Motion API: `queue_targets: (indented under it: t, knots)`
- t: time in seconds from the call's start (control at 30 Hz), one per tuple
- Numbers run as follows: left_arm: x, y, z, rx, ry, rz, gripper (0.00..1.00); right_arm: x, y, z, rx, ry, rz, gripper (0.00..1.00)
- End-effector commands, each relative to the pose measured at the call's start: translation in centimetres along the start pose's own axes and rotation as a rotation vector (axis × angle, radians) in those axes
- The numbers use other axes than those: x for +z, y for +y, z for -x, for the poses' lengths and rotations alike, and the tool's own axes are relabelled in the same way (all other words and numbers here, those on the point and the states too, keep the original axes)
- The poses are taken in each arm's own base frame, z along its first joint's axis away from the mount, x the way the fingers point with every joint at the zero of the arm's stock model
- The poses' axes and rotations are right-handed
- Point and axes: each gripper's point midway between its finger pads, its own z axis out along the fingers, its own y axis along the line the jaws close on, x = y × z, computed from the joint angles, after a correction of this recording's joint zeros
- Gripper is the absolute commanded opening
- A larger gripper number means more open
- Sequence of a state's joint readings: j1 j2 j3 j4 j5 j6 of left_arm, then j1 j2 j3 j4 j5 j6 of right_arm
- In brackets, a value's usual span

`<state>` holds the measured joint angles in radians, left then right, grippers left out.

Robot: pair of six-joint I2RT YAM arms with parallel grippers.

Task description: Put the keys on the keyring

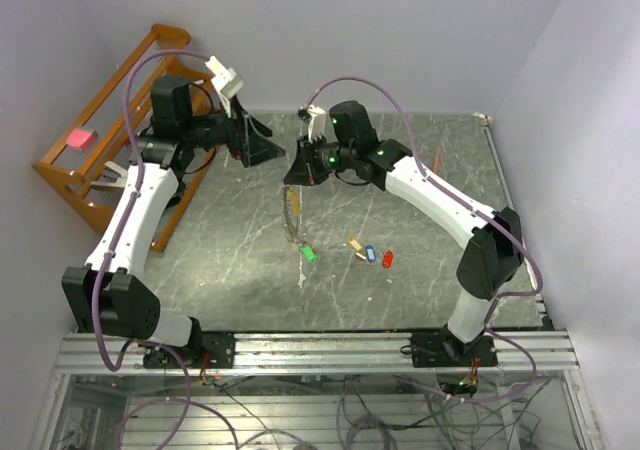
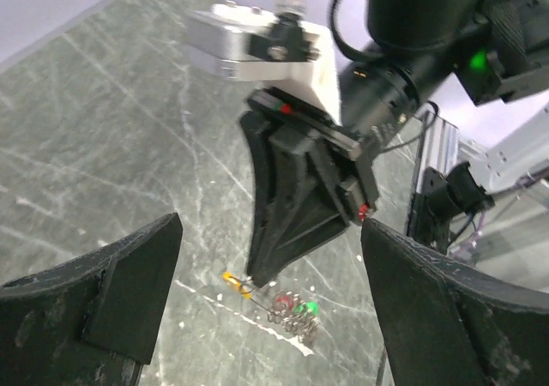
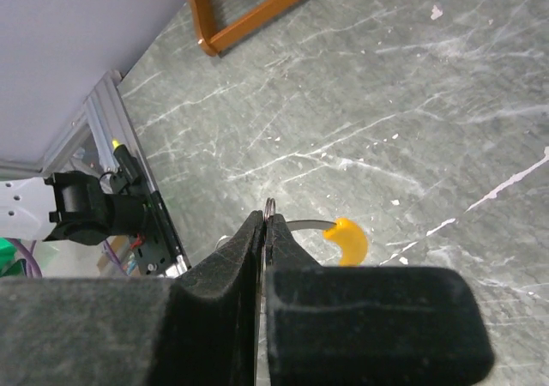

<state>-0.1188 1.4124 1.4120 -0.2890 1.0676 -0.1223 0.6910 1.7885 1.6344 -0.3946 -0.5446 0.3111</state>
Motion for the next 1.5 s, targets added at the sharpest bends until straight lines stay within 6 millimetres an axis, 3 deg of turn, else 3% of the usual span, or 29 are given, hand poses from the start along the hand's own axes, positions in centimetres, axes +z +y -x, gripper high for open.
queue_targets:
  t: [0.0, 0.17, 0.37, 0.63, 0.9, 1.07, 1.47]
  knots:
    - [0.8, -2.5, -1.1, 0.137, 0.083, -0.061, 0.98, -2.5, 2.1, 3.4, -0.079, -0.093, 0.003, 0.0]
    - [0.3, -1.6, -2.1, 0.156, 0.149, 0.012, 0.98, -3.5, 2.3, 4.4, -0.097, -0.13, -0.027, 0.0]
    - [0.0, -1.6, -1.5, 0.168, 0.137, 0.037, 0.98, -4.5, 2.7, 5.6, -0.119, -0.163, -0.048, 0.0]
    - [0.7, -2.2, -1.4, 0.16, 0.108, -0.035, 0.99, -5.8, 3.8, 7.2, -0.137, -0.212, -0.041, 0.0]
    - [1.0, -4.1, -1.9, 0.145, 0.088, -0.153, 0.99, -6.5, 5.0, 8.4, -0.134, -0.268, -0.011, 0.0]
    - [1.4, -3.3, -2.8, 0.135, 0.094, -0.136, 0.98, -7.2, 6.0, 9.4, -0.143, -0.305, 0.018, 0.0]
    - [1.9, -3.6, -2.0, 0.122, 0.067, -0.187, 0.97, -8.2, 7.9, 10.2, -0.151, -0.335, 0.076, 0.0]
